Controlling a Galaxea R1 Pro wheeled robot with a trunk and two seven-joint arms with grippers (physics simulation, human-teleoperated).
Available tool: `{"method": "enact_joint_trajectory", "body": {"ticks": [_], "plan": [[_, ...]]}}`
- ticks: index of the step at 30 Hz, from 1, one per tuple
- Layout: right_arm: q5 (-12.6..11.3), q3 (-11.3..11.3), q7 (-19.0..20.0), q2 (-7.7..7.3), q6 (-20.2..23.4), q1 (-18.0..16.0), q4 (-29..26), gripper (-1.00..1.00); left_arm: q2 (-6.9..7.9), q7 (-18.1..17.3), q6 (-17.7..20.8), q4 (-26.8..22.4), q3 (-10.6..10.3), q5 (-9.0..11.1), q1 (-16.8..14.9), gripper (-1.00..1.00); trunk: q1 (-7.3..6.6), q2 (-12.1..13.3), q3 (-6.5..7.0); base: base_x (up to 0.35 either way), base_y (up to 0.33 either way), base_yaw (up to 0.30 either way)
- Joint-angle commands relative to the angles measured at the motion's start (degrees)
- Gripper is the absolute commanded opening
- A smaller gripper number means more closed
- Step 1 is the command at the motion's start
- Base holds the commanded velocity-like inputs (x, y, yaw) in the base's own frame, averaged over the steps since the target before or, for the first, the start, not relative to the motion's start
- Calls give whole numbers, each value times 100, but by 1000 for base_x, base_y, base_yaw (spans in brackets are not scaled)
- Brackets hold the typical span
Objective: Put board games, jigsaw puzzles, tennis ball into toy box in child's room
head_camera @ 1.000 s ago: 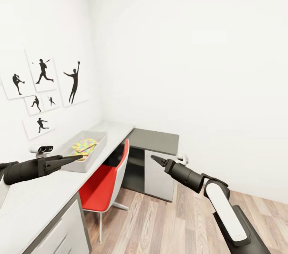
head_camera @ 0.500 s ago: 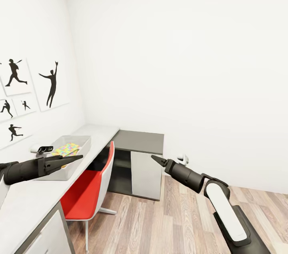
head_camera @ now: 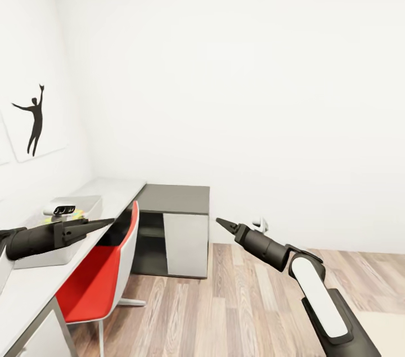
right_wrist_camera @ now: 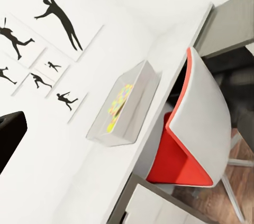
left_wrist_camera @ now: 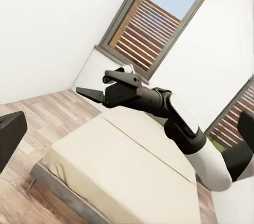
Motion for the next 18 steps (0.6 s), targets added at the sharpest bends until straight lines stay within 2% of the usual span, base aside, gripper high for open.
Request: {"method": "enact_joint_trajectory", "body": {"ticks": [1, 13, 18], "plan": [[16, -3, 22, -2, 14, -3, 3, 100, 2, -22, 63, -1, 1, -4, -1, 100, 2, -5, -8, -29, 0, -227], [13, -19, 22, -2, 14, -9, 162, 100, -2, -22, 61, -1, 0, -6, 1, 100, 2, -5, -93, -6, 0, -189], [15, -44, 20, -5, 12, -8, 191, 100, 0, -22, 61, -1, 0, -14, 0, 100, 2, -5, -120, 0, 0, -107]]}}
